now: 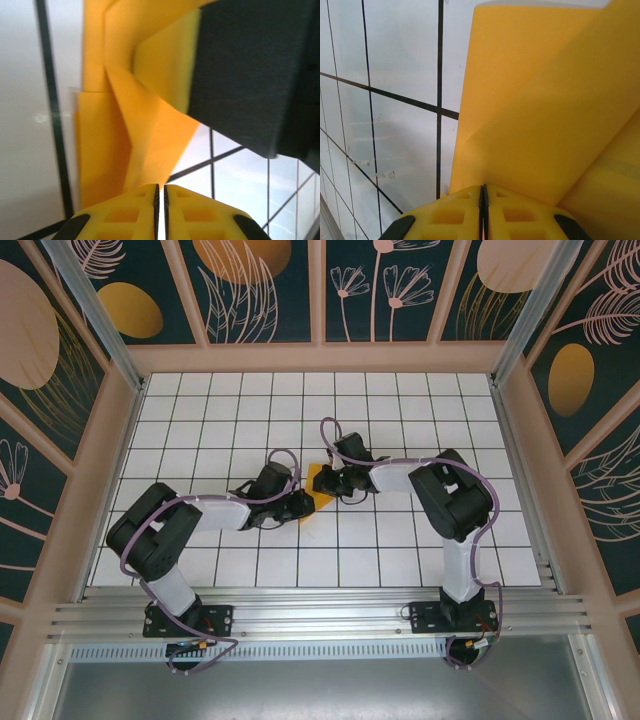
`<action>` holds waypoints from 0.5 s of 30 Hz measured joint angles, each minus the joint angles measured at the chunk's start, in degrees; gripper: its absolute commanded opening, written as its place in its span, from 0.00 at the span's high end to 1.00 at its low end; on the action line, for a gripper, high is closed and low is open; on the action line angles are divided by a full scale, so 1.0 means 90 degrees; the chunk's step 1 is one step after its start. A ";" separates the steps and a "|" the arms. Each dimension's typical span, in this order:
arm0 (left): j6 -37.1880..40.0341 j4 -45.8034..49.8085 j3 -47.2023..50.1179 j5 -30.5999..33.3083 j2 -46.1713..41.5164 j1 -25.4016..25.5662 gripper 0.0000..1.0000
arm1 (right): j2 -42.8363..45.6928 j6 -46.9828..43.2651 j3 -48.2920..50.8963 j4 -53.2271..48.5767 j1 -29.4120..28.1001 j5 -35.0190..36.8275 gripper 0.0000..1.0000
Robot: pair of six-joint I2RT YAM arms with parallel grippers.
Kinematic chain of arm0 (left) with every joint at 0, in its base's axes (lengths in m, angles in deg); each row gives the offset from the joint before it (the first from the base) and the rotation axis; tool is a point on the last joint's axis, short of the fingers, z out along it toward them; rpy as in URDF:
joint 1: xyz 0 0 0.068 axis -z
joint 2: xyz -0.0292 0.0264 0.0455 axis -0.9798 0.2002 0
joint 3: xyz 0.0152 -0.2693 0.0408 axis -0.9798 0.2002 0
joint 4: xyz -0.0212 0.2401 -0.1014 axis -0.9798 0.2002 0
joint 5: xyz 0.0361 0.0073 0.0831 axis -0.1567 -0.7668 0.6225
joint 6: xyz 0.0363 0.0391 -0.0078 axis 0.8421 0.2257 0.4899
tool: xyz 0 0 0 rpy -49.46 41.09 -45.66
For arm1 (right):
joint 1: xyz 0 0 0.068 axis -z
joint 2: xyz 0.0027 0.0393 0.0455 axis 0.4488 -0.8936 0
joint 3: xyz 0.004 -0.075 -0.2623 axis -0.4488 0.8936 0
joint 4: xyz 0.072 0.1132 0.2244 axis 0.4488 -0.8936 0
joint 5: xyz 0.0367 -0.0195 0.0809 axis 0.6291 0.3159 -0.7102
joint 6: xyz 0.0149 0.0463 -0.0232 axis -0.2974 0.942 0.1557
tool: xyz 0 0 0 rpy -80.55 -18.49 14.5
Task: Fold a paper plane with a square sheet of paper (pick it up from the middle)
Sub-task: Fourth fold the wing at the center of the table.
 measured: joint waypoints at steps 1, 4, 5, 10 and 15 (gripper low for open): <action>-0.0002 -0.0007 0.0051 0.0078 -0.0002 -0.0002 0.87 | 0.0000 0.0000 -0.0005 -0.0005 -0.0002 0.0000 0.87; 0.0000 -0.0160 0.0308 0.0206 -0.0002 -0.0034 0.88 | -0.0002 -0.0002 -0.0022 -0.0024 -0.0005 0.0000 0.87; -0.0005 -0.0248 0.0345 0.0211 -0.0002 -0.0036 0.88 | -0.0005 -0.0002 -0.0029 -0.0034 -0.0007 0.0002 0.87; -0.0010 -0.0826 0.0641 0.0204 0.0000 -0.0036 0.91 | -0.0012 -0.0087 -0.0107 -0.0141 -0.0015 0.0000 0.86; -0.0075 -0.1200 0.0821 0.0206 0.0005 -0.0041 0.93 | -0.0012 -0.0151 -0.0202 -0.0248 -0.0017 -0.0007 0.83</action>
